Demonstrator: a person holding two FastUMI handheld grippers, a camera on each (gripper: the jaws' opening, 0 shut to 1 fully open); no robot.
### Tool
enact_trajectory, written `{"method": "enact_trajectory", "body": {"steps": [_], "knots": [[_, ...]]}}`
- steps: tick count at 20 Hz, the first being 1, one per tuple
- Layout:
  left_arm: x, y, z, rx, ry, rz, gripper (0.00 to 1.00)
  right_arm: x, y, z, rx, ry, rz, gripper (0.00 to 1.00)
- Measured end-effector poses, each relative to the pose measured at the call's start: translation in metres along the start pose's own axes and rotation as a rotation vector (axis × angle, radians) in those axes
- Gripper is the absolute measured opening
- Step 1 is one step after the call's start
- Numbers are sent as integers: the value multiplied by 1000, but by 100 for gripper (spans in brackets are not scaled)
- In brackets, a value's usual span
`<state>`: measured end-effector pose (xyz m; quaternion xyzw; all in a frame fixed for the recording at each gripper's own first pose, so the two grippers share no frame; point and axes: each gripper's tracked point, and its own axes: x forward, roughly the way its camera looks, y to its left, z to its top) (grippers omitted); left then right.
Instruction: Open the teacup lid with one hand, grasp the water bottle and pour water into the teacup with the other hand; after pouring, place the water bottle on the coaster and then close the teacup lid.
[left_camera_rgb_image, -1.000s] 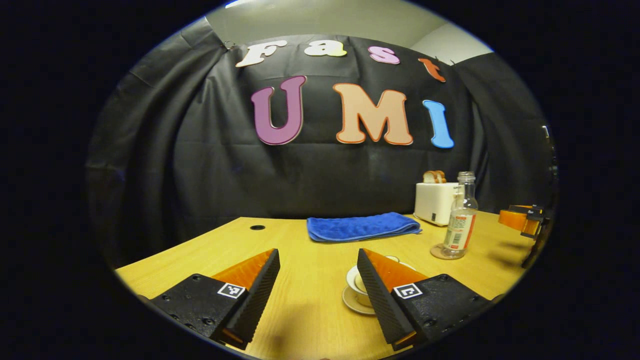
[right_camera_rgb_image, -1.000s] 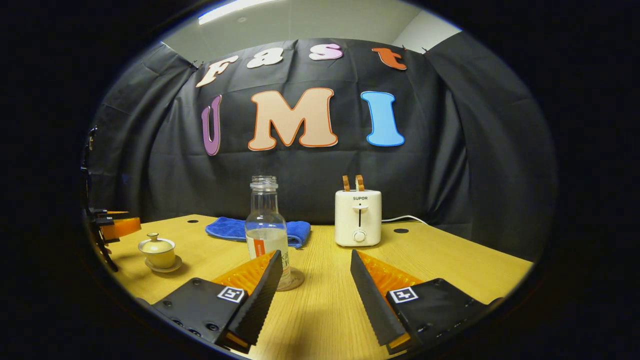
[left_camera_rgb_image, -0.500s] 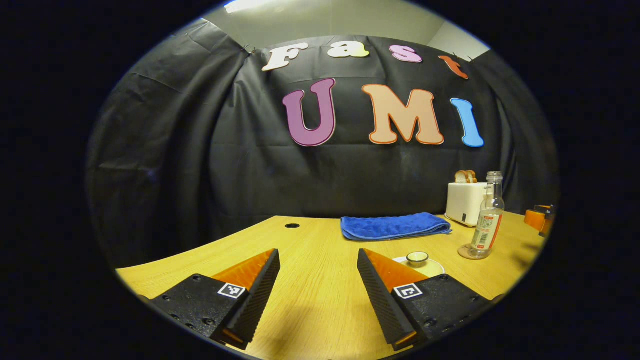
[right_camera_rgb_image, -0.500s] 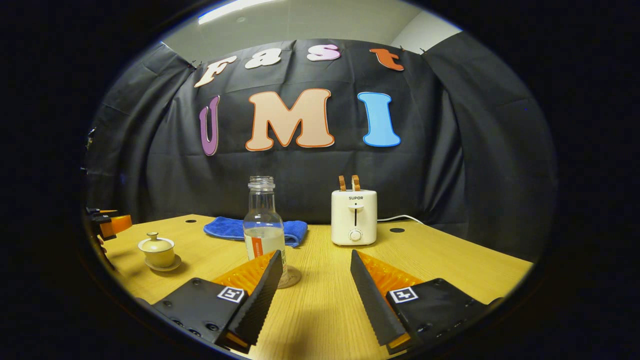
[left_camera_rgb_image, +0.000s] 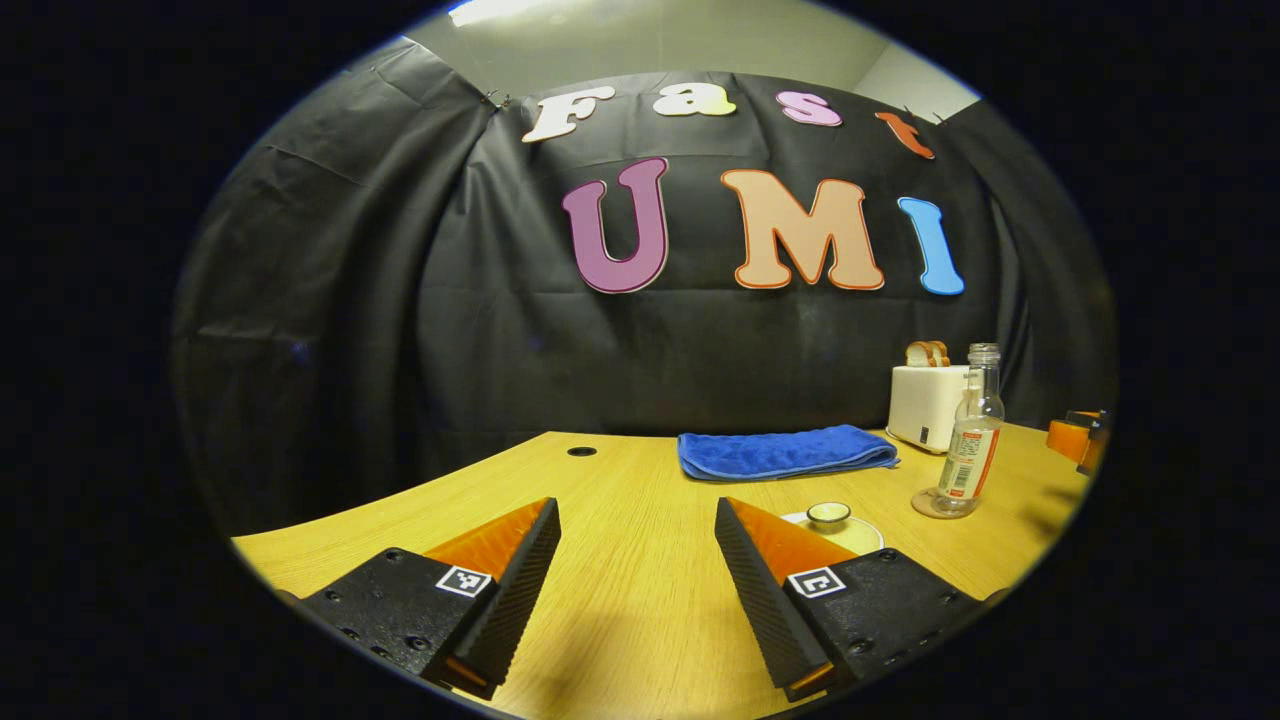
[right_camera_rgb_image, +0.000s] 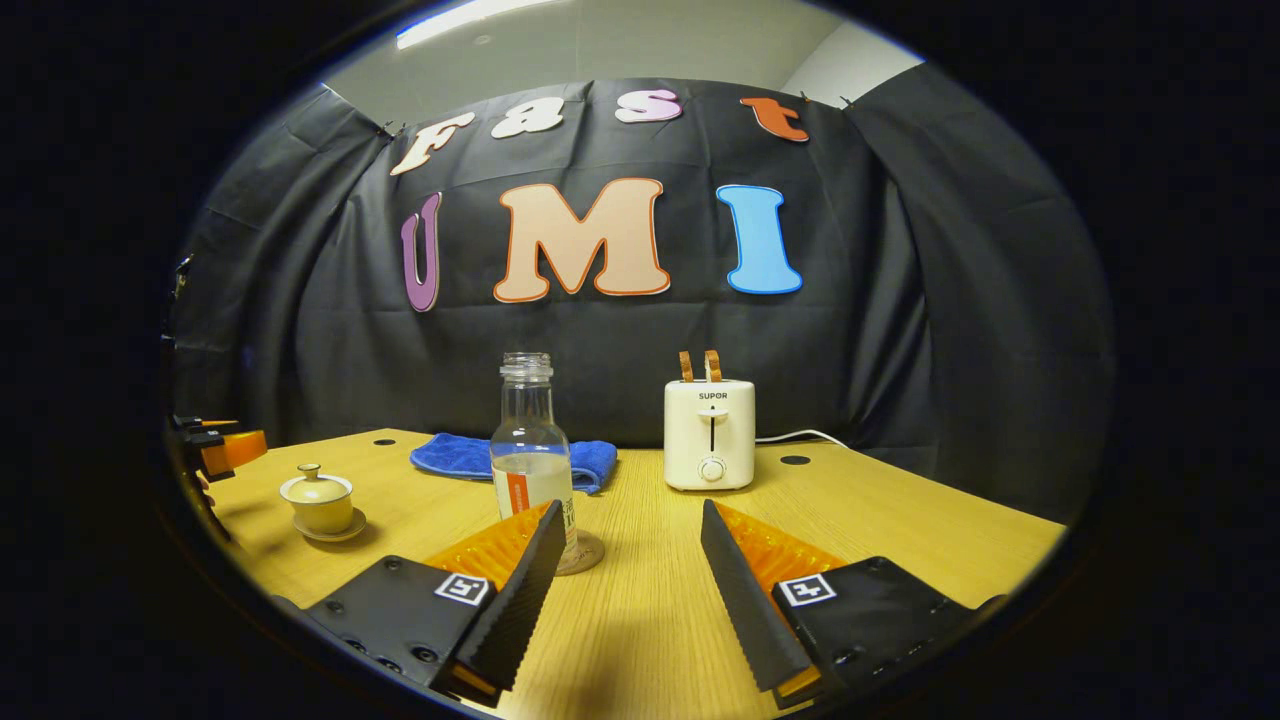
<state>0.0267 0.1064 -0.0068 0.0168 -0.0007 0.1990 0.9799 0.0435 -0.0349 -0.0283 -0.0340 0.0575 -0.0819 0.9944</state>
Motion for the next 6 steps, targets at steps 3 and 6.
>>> {"method": "enact_trajectory", "body": {"steps": [3,6], "knots": [[-2,1,0,0,0,-2,92,0,0,0,0,0,0,89],[-2,0,0,0,0,-3,92,0,-1,0,0,0,1,88]]}}
